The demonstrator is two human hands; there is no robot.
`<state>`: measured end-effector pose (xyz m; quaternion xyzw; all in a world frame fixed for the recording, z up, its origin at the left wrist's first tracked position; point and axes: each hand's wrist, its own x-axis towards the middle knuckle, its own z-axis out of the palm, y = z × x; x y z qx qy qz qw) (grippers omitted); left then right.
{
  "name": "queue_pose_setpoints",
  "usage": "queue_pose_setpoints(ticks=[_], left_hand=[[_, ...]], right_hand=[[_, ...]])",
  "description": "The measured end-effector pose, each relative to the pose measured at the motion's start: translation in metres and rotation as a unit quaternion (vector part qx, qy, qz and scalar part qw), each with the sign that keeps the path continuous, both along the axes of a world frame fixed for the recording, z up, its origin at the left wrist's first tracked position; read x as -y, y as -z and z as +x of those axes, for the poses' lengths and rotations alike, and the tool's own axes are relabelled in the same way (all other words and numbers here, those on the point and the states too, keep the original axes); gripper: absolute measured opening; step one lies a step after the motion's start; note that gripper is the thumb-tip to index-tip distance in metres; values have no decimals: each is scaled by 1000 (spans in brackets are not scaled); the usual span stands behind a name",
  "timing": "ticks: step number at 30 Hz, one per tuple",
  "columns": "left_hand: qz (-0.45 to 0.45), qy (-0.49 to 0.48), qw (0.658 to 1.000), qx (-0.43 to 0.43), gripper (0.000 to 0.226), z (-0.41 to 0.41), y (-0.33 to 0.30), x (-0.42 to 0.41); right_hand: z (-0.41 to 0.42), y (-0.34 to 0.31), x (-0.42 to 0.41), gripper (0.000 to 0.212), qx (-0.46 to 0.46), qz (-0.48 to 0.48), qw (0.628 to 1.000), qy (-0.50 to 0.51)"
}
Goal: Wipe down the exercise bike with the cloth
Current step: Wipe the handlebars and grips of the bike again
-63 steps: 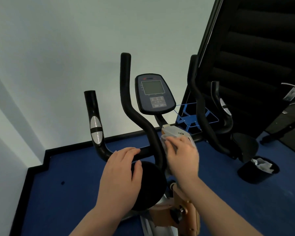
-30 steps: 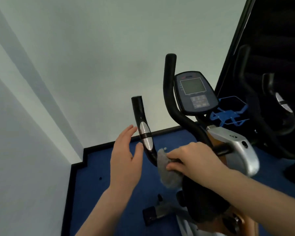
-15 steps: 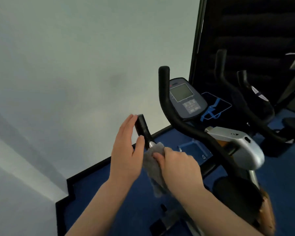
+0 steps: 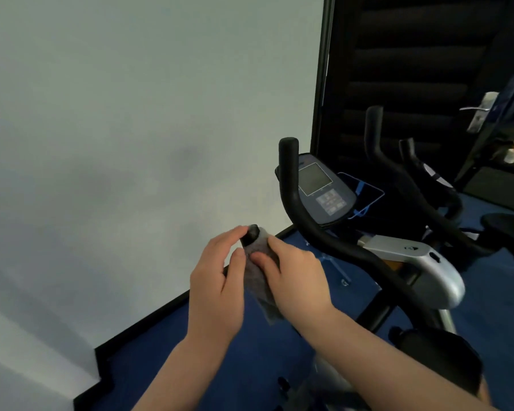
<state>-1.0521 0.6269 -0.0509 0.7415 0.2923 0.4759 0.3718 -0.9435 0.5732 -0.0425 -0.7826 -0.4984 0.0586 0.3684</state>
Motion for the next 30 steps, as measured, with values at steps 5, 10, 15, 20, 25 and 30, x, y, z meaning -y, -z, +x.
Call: queue_pose_setpoints(ticks=[5,10,15,20,25,30], left_hand=[[-66,-13,996,59,24,1,-1,2],[-90,-16,993,79,21,5,0,4],[-66,1,997,50,26,1,2,4],[-52,26,998,-10,32,-6,8,-2],[1,34,999,-31,39,-1,3,-2],[134,69,978,-141,44,13,4,3]], right_hand=[[8,-22,-10,26,23,88,992,-88],[25,-44,-20,20,127,19,969,-209],[13,-13,1,23,-39,110,991,-64],[9,3,12,20,-40,27,999,0],[-1,-14,-8,17,-83,74,994,-23],[10,4,27,28,-30,-20,998,-54]])
